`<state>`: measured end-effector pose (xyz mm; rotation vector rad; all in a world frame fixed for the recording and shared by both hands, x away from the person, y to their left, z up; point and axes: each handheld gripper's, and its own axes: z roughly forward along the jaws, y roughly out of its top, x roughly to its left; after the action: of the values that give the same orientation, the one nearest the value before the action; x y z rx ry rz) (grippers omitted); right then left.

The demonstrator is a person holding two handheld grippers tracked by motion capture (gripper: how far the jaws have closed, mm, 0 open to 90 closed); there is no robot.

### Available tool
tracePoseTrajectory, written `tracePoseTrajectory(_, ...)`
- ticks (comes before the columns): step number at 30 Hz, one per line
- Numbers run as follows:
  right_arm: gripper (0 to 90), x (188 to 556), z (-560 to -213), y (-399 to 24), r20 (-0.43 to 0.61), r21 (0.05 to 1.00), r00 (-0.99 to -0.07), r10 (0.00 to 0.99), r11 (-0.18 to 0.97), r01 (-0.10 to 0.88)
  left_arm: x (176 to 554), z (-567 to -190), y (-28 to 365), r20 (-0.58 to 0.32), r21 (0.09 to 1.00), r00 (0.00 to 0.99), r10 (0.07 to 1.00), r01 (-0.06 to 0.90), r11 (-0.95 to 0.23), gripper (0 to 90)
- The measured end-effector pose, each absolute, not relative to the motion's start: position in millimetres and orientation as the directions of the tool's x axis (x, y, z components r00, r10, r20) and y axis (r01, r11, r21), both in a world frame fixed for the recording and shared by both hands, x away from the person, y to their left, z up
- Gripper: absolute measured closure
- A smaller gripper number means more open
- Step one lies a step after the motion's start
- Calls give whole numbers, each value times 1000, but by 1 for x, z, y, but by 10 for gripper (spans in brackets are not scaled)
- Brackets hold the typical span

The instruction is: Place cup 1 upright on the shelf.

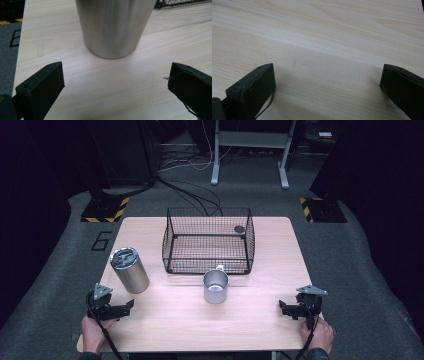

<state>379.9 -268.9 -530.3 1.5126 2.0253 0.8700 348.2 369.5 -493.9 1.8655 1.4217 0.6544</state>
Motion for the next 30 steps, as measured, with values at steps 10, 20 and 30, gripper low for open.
tracePoseTrajectory(10, 0, 380, -530, -269, 8, 723, -286, 958, 192, 664, 354, -468, 368, -14, 788, 293, 956, 592, -170, 0)
tracePoseTrajectory(20, 0, 380, -530, -269, 8, 723, -286, 958, 192, 664, 367, -436, 367, -19, 826, 294, 956, 544, -151, 0)
tracePoseTrajectory(30, 0, 380, -530, -269, 8, 723, -286, 958, 191, 663, 379, -414, 365, -4, 848, 295, 956, 507, -153, 0)
